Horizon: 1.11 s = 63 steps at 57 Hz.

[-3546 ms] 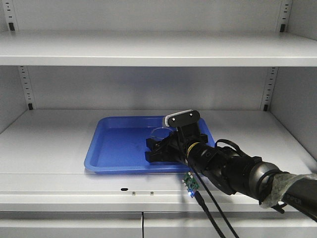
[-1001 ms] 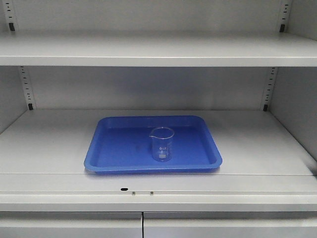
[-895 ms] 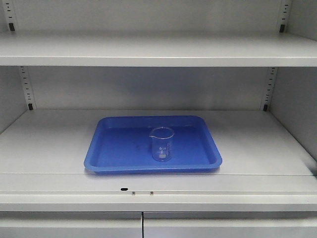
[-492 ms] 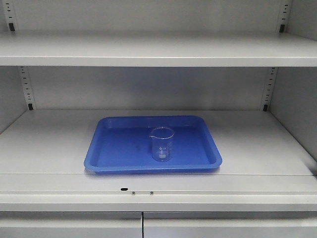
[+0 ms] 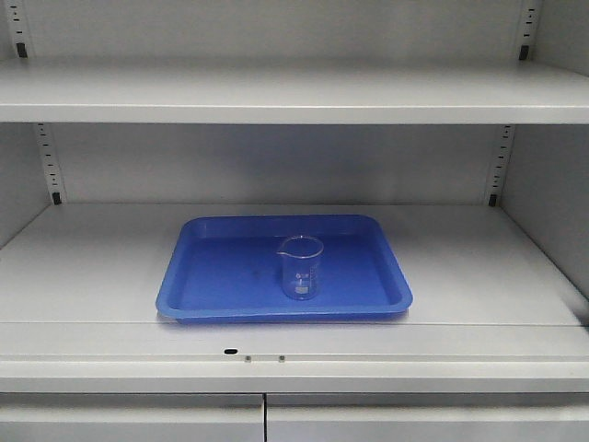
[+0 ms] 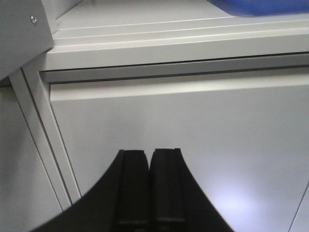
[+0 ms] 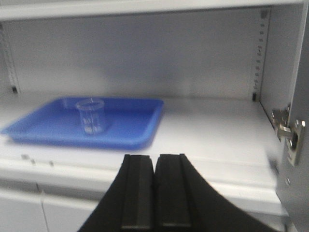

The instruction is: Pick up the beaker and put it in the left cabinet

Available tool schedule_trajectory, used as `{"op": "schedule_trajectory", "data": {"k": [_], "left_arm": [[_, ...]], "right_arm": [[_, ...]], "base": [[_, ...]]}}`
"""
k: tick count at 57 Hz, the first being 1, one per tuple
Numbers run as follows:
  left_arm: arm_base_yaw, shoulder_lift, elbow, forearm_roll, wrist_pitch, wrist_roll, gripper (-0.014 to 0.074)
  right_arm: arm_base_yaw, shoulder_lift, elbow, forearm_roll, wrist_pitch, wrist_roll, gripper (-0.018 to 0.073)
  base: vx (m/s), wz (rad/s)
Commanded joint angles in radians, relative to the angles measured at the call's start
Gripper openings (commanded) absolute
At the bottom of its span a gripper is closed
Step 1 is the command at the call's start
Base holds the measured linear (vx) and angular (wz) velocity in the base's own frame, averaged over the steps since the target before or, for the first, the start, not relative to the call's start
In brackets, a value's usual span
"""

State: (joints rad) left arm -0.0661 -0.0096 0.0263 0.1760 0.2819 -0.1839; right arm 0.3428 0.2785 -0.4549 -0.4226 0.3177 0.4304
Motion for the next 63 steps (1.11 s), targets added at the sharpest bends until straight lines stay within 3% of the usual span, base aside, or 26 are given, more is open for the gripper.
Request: {"op": "schedule_trajectory", "data": {"k": [1, 9, 27, 29, 32, 63], "left_arm": [[-0.007, -0.017, -0.009, -0.002, -0.083, -0.003, 0.0004], [-0.007, -0.017, -0.009, -0.002, -0.083, -0.003, 0.0004], [-0.007, -0.017, -0.009, -0.002, -0.083, -0.003, 0.0004], [-0.007, -0.017, -0.009, -0.002, -0.083, -0.003, 0.0004], [-0.007, -0.019, -0.009, -0.002, -0.083, -0.003, 0.0004], [-0.007, -0.017, -0.009, -0.002, -0.083, -0.003, 0.0004]], "right_arm": [[-0.061, -0.011, 0.042, 0.131, -0.055, -0.191, 0.0014], [-0.158, -0.070, 0.168, 0.334, -0.100, -0.352, -0.0011], [-0.404, -0.310, 0.467, 0.358, -0.281, -0.380, -0.0008], [-0.410, -0.303, 0.501, 0.367, -0.346, -0.373, -0.0008], [-0.414, -0.298, 0.486, 0.377, -0.285, -0.365, -0.0008], [-0.413, -0.301, 0.490, 0.362, -0.285, -0.371, -0.0007]], "base": [[0.00, 0.00], [0.00, 0.00], [0.00, 0.00], [0.00, 0.00], [0.00, 0.00], [0.00, 0.00]]}}
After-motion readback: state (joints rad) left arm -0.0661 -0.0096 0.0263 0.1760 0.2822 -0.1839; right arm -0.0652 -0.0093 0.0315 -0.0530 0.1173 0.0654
